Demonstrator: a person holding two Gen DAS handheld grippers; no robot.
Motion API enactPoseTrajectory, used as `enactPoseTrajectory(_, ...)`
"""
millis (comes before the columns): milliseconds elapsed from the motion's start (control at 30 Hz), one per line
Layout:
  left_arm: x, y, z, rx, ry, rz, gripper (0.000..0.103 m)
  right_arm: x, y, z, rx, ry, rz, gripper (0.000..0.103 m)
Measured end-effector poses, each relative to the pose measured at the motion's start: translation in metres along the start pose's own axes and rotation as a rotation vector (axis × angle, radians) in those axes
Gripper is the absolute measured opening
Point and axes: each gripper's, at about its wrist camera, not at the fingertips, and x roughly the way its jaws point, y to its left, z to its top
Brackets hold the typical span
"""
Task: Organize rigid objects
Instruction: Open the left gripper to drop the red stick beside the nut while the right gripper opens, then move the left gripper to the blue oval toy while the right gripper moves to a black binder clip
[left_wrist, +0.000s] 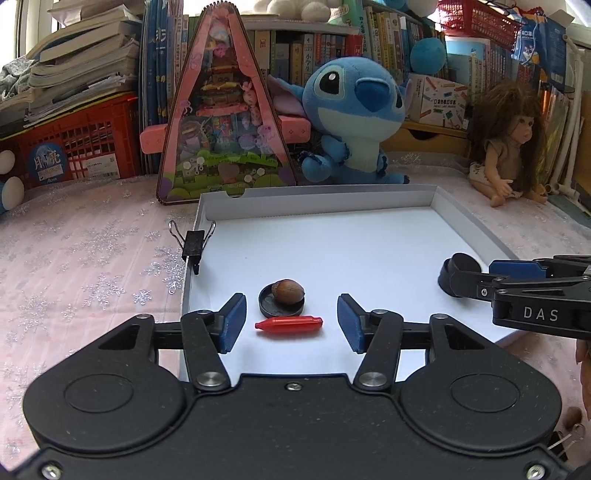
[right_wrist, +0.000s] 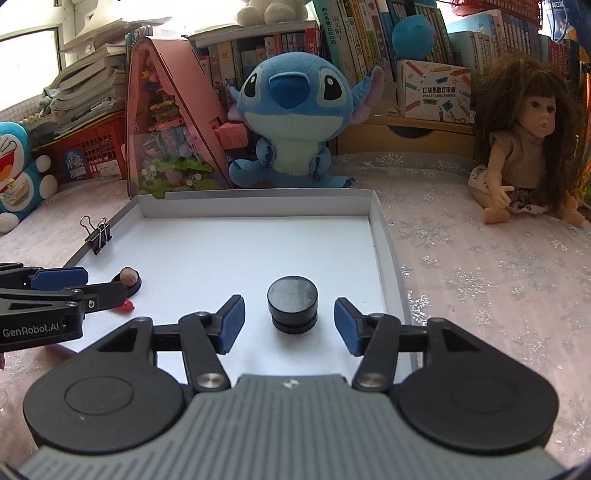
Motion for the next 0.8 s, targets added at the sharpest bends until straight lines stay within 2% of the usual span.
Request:
enactPoseTrajectory(333,-0.049,0.001,-0.019,0.019,-0.04,-0.045,0.06,-0.04,-0.002,-0.013,-0.018,-0.055,0.05,0.075)
enactPoseTrajectory(800,-0.094,-0.001,-0.06,0.025,-0.028,-0.097,0.061,-0.086,0.002,-0.052,-0.079,-0.109,0.085,0.078)
